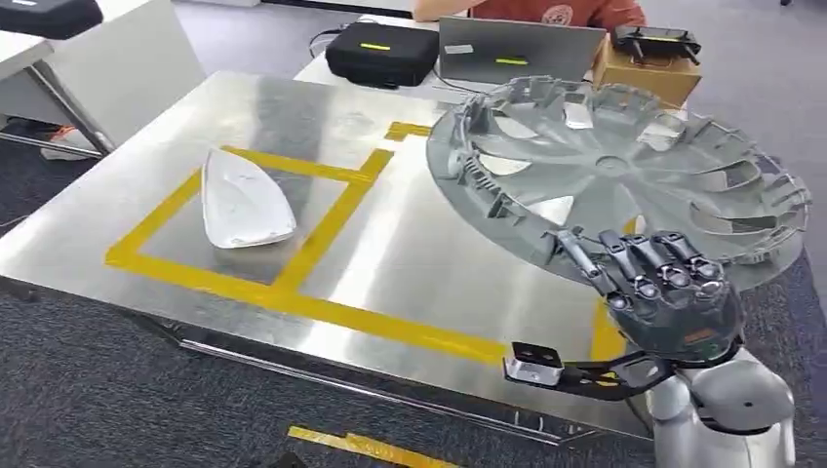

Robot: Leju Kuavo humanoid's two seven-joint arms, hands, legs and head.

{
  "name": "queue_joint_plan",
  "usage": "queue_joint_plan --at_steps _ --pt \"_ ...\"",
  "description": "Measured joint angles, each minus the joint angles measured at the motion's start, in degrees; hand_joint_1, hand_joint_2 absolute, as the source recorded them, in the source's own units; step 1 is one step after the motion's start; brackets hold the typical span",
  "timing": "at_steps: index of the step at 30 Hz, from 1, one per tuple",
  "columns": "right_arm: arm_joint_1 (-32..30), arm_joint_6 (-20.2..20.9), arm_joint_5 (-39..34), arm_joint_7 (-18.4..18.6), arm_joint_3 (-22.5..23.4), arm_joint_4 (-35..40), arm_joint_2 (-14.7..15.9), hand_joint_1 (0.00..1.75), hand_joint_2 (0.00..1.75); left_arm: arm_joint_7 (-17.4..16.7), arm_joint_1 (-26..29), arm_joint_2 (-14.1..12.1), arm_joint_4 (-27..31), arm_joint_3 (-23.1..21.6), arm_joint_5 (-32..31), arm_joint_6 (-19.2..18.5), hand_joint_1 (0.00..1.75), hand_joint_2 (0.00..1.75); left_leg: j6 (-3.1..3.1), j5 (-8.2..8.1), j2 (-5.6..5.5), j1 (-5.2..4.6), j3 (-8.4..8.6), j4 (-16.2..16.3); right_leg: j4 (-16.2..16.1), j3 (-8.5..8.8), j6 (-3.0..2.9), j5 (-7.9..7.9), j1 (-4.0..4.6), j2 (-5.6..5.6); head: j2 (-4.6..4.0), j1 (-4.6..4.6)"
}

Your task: Take the parts from the cabinet and place them on the table.

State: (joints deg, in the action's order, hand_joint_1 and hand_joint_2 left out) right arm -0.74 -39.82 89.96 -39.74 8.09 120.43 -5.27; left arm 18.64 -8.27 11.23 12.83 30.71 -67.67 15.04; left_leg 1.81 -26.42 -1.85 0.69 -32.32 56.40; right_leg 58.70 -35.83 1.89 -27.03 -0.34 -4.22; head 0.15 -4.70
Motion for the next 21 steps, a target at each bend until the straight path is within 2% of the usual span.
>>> queue_joint_plan --at_steps 1,2,3,4,5,6,7,8,9,10,11,14,15,16,17,18,19,20,21 --pt "0.1 0.0 0.0 0.0 0.0 0.0 0.0 1.75 1.75 0.0 0.0 0.2 0.0 0.0 0.0 -0.1 0.00 0.00 0.23 0.03 0.70 -0.02 0.00 0.0 3.3 -1.66 0.35 -2.01 -0.08 2.31 0.00 -0.50" --pt "0.0 0.0 0.0 0.0 0.0 -0.1 0.0 1.75 1.75 0.0 0.1 0.2 0.0 0.0 0.0 -0.2 0.00 0.00 0.28 -0.01 1.51 -0.08 -0.06 0.0 8.1 -3.97 0.68 -4.34 -0.22 3.36 0.00 -0.48" --pt "-0.1 0.0 0.0 0.0 0.0 -0.1 0.0 1.75 1.75 0.0 0.4 0.2 0.0 0.0 0.0 -0.2 0.00 0.00 0.29 -0.06 2.34 -0.14 -0.06 0.0 12.7 -6.18 0.95 -6.15 -0.37 3.75 0.00 -0.50" --pt "-0.1 0.0 0.0 0.0 0.0 -0.1 0.0 1.75 1.75 0.0 0.5 0.1 0.0 0.0 0.0 -0.2 0.00 0.00 0.27 -0.13 3.27 -0.14 -0.07 0.1 16.1 -7.87 1.26 -6.99 -0.53 3.86 0.00 -0.54" --pt "-0.2 0.0 0.0 0.0 0.0 -0.1 0.0 1.75 1.75 0.0 0.5 0.1 0.0 0.0 0.0 -0.2 0.00 0.00 0.20 -0.24 4.06 -0.14 -0.02 0.1 16.1 -7.95 1.45 -6.22 -0.69 4.00 0.00 -0.52" --pt "-0.2 0.0 0.0 0.0 0.0 -0.1 0.0 1.75 1.75 0.0 0.4 0.1 0.0 0.0 0.0 -0.2 0.00 0.00 0.09 -0.36 4.75 -0.13 0.08 0.1 13.7 -6.60 1.59 -4.44 -0.85 4.23 0.00 -0.52" --pt "-0.2 0.0 0.0 0.0 0.0 -0.1 0.0 1.75 1.75 0.0 0.4 0.2 0.0 0.0 0.0 -0.2 0.00 0.00 -0.08 -0.50 5.35 -0.11 0.19 0.1 9.2 -4.19 1.67 -2.09 -0.91 4.69 0.00 -0.54" --pt "-0.2 0.0 0.0 0.0 0.0 -0.1 0.0 1.75 1.75 0.0 0.3 0.2 0.0 -0.1 0.0 -0.2 0.00 0.00 -0.39 -0.72 5.93 -0.03 0.35 0.3 3.6 -1.10 1.70 0.23 -0.92 5.73 0.00 -0.52" --pt "-0.2 0.0 0.0 0.0 0.0 -0.1 0.0 1.75 1.75 0.0 0.3 0.2 0.0 -0.1 0.0 -0.2 0.00 0.00 -0.86 -1.02 6.41 -0.34 0.59 0.4 -1.3 1.30 1.77 0.60 -0.69 9.32 0.00 -0.59" --pt "-0.1 0.0 0.0 0.0 0.0 -0.1 0.0 1.75 1.75 0.0 0.2 0.2 0.0 -0.2 0.0 -0.2 0.00 0.00 -1.27 -1.30 6.88 -0.81 0.55 0.7 -1.5 2.00 0.85 0.50 -0.48 9.07 0.00 -0.54" --pt "-0.1 0.0 0.0 0.0 0.0 -0.2 0.0 1.75 1.75 0.0 0.3 0.1 0.0 -0.3 0.0 -0.2 0.00 0.00 -1.38 -1.27 7.24 -0.86 0.67 0.6 -1.4 1.84 0.30 0.50 -0.39 8.24 0.00 -0.30" --pt "-0.2 0.0 0.0 0.0 0.1 -0.1 0.0 1.75 1.75 0.0 0.1 0.1 0.0 -0.4 0.0 -0.2 0.00 0.00 -2.24 -1.62 9.16 -0.66 1.17 0.6 -1.3 1.56 -0.87 0.69 -0.33 6.21 0.00 -0.26" --pt "-0.3 0.0 0.0 0.0 0.2 -0.1 0.0 1.75 1.75 0.0 0.0 0.1 0.0 -0.5 0.0 -0.2 0.00 0.00 -2.69 -2.66 7.05 -0.31 1.01 1.5 -1.4 1.67 -1.15 0.84 -0.60 5.71 0.00 -0.11" --pt "-0.1 0.0 0.1 0.0 0.2 -0.1 0.0 1.75 1.75 0.1 -0.1 0.1 0.0 -0.5 0.0 -0.2 0.00 0.00 -2.78 -4.57 4.77 -0.26 -0.23 4.3 -1.4 1.66 -1.39 0.86 -0.65 5.20 0.00 0.07" --pt "-0.1 0.0 0.1 0.0 0.2 -0.1 0.0 1.75 1.75 0.1 0.0 0.1 0.0 -0.5 0.0 -0.2 0.00 0.00 -2.83 -6.94 3.49 -0.25 -2.27 8.9 -1.4 1.65 -1.65 0.87 -0.62 4.68 0.00 0.18" --pt "-0.1 0.0 0.1 0.0 0.2 -0.1 -0.1 1.75 1.75 0.1 0.2 0.1 0.0 -0.5 0.0 -0.2 0.00 0.00 -2.83 -9.10 2.69 -0.27 -4.76 14.1 -1.4 1.63 -1.85 0.89 -0.55 3.97 0.00 0.16" --pt "-0.1 0.0 0.1 0.0 0.2 -0.2 -0.1 1.75 1.75 0.1 0.4 0.1 0.0 -0.5 0.0 -0.2 0.00 0.00 -2.73 -10.12 2.39 -0.32 -6.81 18.1 -1.4 1.63 -1.91 0.88 -0.41 3.18 0.00 0.22" --pt "-0.2 0.0 0.1 0.0 0.2 -0.2 -0.1 1.75 1.75 0.1 0.6 0.0 0.0 -0.5 0.0 -0.2 0.00 0.00 -2.53 -9.64 2.29 -0.34 -7.67 19.3 -1.3 1.66 -2.03 0.85 -0.25 2.85 0.00 0.18" --pt "-0.2 0.0 0.1 0.0 0.2 -0.2 -0.1 1.75 1.75 0.1 0.6 0.0 0.0 -0.5 0.1 -0.2 0.00 0.00 -2.22 -7.94 2.27 -0.41 -7.31 17.9 -1.3 1.73 -2.07 0.82 -0.09 2.28 0.00 0.20"
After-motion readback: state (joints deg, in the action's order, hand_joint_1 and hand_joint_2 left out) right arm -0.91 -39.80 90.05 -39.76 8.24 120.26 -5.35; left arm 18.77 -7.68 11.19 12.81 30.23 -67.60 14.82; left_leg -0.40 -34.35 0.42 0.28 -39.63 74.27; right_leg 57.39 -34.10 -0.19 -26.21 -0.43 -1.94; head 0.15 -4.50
